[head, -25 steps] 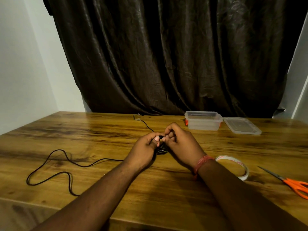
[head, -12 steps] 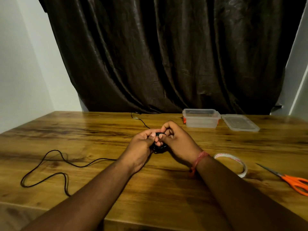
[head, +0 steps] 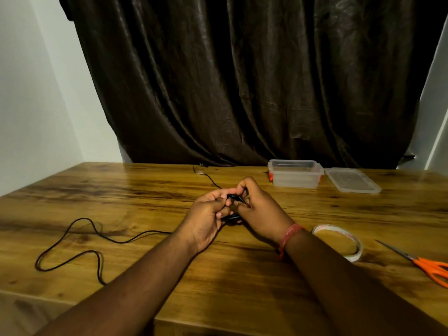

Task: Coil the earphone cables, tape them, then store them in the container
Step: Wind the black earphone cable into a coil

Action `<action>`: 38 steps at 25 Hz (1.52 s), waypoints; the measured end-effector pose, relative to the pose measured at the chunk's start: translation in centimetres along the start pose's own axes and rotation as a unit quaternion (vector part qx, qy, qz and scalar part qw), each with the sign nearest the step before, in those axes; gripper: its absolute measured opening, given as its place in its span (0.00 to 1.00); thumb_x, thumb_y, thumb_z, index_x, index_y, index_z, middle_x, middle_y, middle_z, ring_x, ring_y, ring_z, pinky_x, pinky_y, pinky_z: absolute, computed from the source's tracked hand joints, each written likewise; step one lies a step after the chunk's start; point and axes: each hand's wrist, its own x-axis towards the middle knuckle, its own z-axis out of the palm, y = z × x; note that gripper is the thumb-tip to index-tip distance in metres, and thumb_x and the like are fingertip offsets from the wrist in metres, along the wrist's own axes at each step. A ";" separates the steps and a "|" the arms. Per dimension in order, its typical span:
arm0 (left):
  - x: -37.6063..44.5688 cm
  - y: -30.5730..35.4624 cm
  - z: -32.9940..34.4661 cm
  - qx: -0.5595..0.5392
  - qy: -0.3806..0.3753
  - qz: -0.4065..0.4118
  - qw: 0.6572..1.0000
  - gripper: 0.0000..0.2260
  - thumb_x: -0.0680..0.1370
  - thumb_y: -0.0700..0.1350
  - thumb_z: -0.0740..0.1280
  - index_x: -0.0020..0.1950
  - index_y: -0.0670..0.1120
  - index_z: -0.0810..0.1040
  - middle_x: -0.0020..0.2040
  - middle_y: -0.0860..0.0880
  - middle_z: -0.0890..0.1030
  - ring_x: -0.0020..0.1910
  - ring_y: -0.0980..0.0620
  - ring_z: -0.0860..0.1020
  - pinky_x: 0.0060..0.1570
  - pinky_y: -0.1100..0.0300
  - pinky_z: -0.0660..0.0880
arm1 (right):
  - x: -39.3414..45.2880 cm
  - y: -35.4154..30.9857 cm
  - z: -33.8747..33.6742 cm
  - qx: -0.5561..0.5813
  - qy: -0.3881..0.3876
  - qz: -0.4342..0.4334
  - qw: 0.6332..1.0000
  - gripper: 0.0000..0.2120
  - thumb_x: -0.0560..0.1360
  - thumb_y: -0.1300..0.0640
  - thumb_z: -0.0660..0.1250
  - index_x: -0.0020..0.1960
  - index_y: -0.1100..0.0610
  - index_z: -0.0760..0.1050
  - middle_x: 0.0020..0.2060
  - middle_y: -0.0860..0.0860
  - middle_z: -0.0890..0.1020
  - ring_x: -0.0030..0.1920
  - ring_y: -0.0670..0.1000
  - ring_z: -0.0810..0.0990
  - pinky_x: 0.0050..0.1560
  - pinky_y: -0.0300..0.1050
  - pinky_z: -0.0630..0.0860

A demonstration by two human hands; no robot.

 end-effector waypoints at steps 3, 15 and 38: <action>-0.1 -0.1 0.4 0.029 0.037 0.008 0.999 0.09 0.82 0.32 0.55 0.56 0.40 0.72 0.35 0.46 0.72 0.24 0.60 0.63 0.33 0.65 0.60 | -0.1 0.3 0.0 -0.046 0.014 -0.034 0.998 0.10 0.77 0.65 0.64 0.51 0.53 0.68 0.37 0.46 0.76 0.34 0.39 0.73 0.33 0.34 0.68; -0.5 -0.1 0.5 0.092 0.029 0.022 0.995 0.07 0.83 0.34 0.57 0.49 0.44 0.70 0.35 0.48 0.73 0.25 0.60 0.65 0.37 0.62 0.69 | 0.4 0.8 -0.1 0.164 0.031 0.044 0.985 0.06 0.78 0.64 0.67 0.46 0.54 0.77 0.40 0.60 0.83 0.43 0.58 0.82 0.47 0.54 0.76; -0.9 1.0 -0.1 -0.047 -0.050 -0.066 0.995 0.12 0.78 0.30 0.53 0.46 0.38 0.75 0.41 0.41 0.79 0.31 0.53 0.72 0.26 0.62 0.67 | 0.7 1.0 -0.7 0.128 0.086 0.054 0.987 0.09 0.77 0.62 0.68 0.42 0.49 0.77 0.36 0.51 0.80 0.39 0.51 0.78 0.45 0.54 0.77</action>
